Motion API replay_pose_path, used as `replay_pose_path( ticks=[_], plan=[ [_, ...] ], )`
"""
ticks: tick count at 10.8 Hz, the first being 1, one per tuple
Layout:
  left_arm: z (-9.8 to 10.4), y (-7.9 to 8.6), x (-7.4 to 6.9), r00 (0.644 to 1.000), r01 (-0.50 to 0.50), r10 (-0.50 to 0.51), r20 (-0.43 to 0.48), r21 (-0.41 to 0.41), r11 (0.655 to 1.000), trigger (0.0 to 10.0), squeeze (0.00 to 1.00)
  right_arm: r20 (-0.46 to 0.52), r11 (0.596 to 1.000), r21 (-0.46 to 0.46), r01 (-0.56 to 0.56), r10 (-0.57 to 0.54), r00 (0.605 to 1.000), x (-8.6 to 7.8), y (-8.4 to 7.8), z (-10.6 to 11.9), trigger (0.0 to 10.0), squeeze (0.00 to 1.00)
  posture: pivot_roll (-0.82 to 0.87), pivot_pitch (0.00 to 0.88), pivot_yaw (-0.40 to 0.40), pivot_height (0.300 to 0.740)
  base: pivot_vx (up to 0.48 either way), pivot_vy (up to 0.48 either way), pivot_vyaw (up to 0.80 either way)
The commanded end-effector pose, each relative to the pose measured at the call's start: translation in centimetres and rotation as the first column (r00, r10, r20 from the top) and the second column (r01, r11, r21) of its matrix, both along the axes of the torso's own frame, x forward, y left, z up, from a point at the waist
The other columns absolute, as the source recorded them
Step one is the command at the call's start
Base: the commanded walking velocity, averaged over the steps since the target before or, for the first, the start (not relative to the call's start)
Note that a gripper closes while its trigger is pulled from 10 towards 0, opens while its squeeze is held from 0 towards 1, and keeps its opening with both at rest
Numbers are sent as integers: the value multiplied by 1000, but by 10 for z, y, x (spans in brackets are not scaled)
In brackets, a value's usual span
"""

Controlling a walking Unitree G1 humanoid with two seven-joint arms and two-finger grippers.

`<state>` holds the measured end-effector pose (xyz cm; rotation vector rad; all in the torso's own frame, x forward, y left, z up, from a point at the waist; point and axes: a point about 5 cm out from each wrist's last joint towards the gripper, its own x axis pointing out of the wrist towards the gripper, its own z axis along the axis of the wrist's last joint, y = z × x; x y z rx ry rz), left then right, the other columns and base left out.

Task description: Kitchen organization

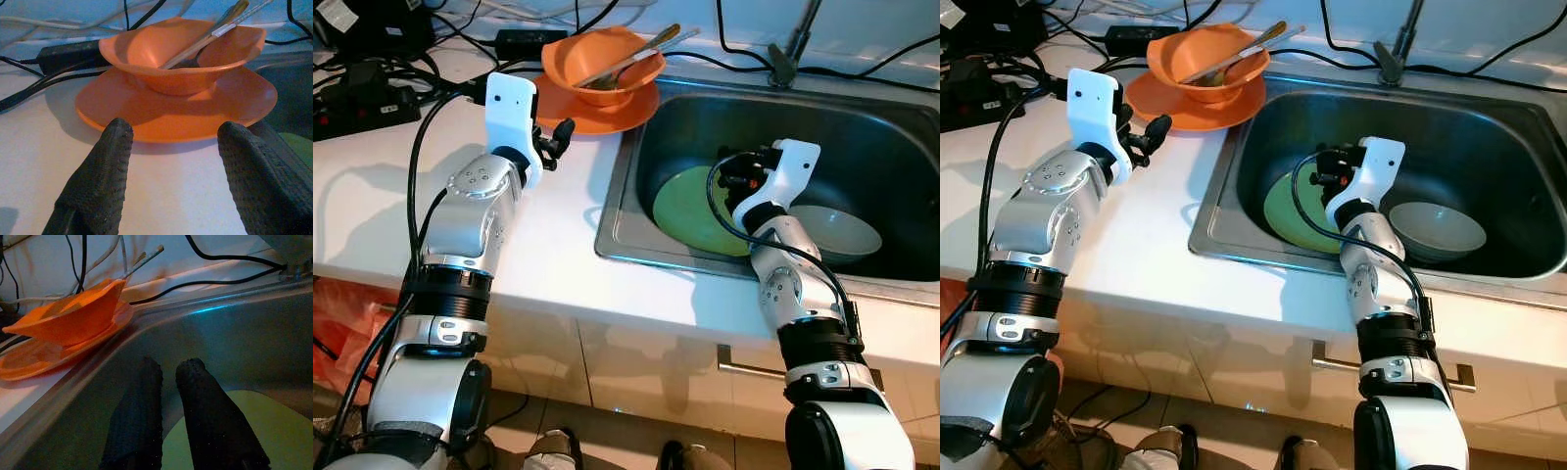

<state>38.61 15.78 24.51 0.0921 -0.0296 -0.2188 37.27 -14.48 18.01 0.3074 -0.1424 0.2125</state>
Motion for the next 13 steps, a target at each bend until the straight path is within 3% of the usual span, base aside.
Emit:
replay_pose_path(
  ticks=[1,2,9,13],
  plan=[
    [4,-1,1,1000,-4,4,14,-10,1000,10000,0,-16,1000,6,-1,1,1000,0,-2,-2,10000,0,62,134,-10,740,255,0,0],
    [4,0,1,1000,-5,6,14,-11,1000,10000,0,-16,1000,6,-6,6,1000,0,-1,-2,10000,0,61,134,-11,740,262,0,-788],
    [6,-1,0,1000,-2,3,24,-14,1000,10000,0,-7,1000,-10,-15,14,1000,0,1,-2,10000,0,63,123,-10,740,292,0,0],
    [8,-4,0,999,7,-6,32,-20,1000,10000,0,-9,1000,-10,-18,18,1000,0,2,-3,10000,0,63,124,-12,740,0,0,0]
  ],
)
